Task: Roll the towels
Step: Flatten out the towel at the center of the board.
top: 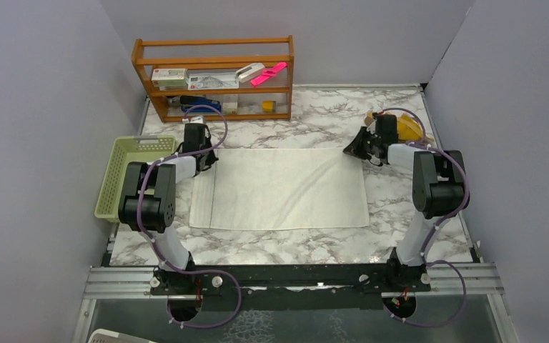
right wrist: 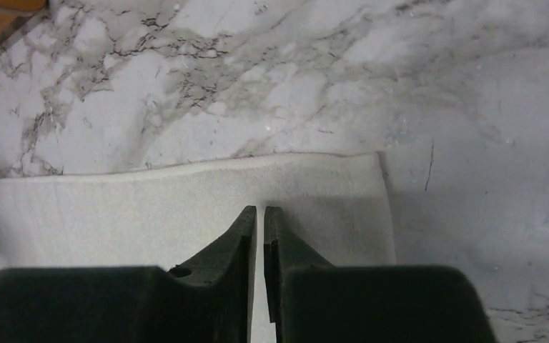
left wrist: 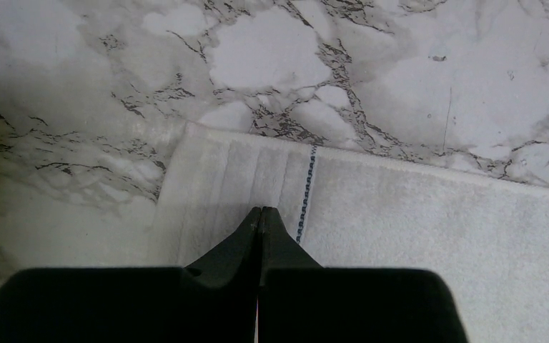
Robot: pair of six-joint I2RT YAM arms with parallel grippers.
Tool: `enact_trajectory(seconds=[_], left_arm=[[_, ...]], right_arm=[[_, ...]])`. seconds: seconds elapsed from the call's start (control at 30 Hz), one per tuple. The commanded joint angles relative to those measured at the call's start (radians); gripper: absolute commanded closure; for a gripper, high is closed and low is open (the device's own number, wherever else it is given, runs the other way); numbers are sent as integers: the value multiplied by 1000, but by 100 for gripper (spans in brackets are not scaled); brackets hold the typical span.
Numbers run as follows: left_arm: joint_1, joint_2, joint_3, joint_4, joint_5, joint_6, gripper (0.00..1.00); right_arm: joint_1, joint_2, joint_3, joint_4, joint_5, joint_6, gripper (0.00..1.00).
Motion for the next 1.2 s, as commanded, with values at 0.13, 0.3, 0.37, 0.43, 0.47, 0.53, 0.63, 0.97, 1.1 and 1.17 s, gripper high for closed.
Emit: enact_trajectory(seconds=[0.13,0.3,0.37,0.43,0.47,0.53,0.63,0.97,1.1,1.17], left_arm=[[38,-79,68,-46,19,15,69],[140,-85,64,-55,60,21,47],[170,-65,77,-59,121,40,47],[175,-23,103,-76,161,65,47],[175,-1,115,-79,183,76,47],[175,41,143,-92,223,89,47],[175,91,172,-108,261,105,47],[174,147,191,-141,237,142,72],[171,145,175,-138,253,139,85],[168,138,162,-134,253,139,99]], right_arm=[[-18,-120,82,64,-100,-97,33],[-42,-168,103,31,-48,-125,30],[-56,-172,74,45,-45,-114,30],[-68,-165,44,67,-57,-95,30],[-73,-159,36,73,-68,-89,30],[-79,-147,29,73,-82,-84,30],[-82,-147,24,77,-87,-81,30],[-84,-145,21,86,-101,-71,30],[-86,-152,22,75,-84,-73,30],[-85,-157,19,67,-69,-77,30]])
